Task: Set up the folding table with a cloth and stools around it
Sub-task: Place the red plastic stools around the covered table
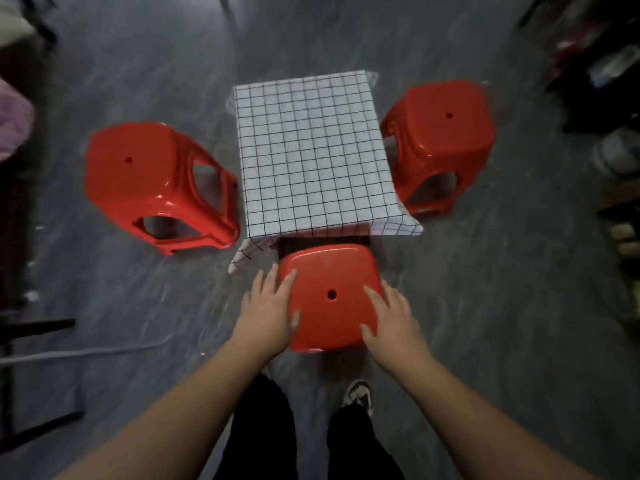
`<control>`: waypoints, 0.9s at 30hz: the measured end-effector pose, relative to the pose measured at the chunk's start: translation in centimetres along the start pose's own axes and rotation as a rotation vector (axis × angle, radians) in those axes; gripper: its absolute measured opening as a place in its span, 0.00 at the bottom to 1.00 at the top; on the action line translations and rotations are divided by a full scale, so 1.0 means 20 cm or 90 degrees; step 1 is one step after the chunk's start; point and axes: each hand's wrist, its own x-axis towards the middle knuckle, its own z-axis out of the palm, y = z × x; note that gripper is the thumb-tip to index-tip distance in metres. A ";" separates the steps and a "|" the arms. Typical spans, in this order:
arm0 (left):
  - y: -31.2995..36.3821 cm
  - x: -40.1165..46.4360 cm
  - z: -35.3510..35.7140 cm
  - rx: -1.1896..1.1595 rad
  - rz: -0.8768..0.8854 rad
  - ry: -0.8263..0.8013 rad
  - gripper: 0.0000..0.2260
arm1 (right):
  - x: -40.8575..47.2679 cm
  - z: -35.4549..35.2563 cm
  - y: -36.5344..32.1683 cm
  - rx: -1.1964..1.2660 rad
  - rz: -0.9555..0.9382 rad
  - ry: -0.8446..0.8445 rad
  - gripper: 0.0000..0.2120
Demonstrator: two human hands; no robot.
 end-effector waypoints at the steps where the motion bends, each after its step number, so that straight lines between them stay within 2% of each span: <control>1: -0.01 0.02 0.07 -0.005 -0.005 -0.004 0.36 | 0.05 0.06 0.03 -0.002 -0.002 -0.005 0.36; 7: -0.15 0.28 0.65 -0.049 -0.018 0.028 0.42 | 0.43 0.52 0.27 -0.033 -0.021 0.023 0.40; 13: -0.21 0.59 1.14 -0.062 -0.023 0.041 0.51 | 0.75 0.85 0.47 -0.117 -0.054 0.061 0.53; 18: -0.18 0.60 1.19 -0.052 -0.021 0.081 0.52 | 0.80 0.88 0.50 -0.076 -0.050 0.037 0.54; 27: -0.15 0.57 1.14 -0.049 -0.024 0.035 0.50 | 0.76 0.88 0.48 -0.052 -0.045 0.055 0.52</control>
